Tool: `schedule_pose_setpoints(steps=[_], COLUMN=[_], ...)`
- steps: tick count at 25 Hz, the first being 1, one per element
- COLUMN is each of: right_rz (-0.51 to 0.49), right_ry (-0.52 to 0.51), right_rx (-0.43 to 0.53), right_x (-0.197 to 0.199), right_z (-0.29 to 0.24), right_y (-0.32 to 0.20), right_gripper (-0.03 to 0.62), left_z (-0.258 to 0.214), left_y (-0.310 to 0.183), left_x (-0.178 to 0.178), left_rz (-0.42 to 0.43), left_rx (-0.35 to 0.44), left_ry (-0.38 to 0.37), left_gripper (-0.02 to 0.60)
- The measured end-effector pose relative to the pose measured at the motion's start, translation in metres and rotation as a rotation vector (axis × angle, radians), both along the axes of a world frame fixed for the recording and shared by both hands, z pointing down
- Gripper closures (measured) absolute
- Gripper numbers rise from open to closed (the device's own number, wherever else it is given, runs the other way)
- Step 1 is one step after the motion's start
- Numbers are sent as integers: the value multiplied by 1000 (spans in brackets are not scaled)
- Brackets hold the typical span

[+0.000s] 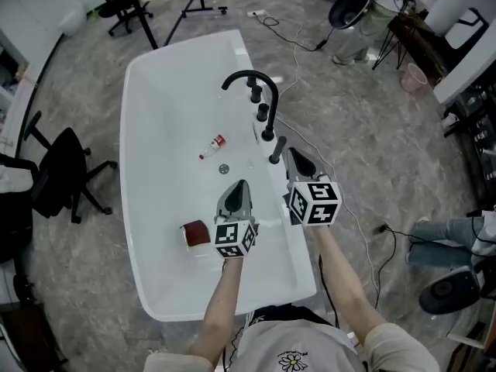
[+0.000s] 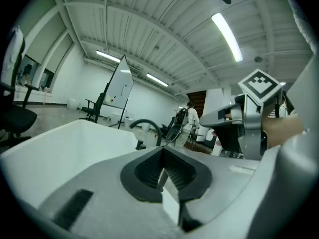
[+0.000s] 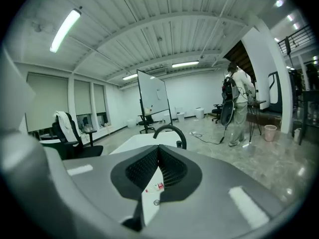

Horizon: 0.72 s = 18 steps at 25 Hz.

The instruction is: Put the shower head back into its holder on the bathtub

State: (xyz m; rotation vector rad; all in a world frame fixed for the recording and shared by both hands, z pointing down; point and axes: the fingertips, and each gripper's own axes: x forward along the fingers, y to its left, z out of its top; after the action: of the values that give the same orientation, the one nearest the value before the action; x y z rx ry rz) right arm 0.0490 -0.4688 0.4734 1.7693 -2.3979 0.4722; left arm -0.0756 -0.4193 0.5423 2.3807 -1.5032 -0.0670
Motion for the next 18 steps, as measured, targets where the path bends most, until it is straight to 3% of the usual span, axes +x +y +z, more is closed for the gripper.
schedule_pose_setpoints(steps=[3,9,12,18], right_rz=[-61,-221,-263,-227], right_ry=[-29,-27,-89,-140], right_rx=[25,100,137,224], right_x=[-7,-31,-38,-34], right_z=[-37,-94,-113,-131], right_y=[54,143,181,213], right_gripper=[588,588,589,589], left_z=[-51,-141,-163,-181], left_y=[34,99,130,161], left_x=[7,22,23,24], left_rz=[6,58,36,-6], left_rx=[90,265,302,330], left_ry=[10,-66,-107,-165], left_gripper=[588,588,584,584])
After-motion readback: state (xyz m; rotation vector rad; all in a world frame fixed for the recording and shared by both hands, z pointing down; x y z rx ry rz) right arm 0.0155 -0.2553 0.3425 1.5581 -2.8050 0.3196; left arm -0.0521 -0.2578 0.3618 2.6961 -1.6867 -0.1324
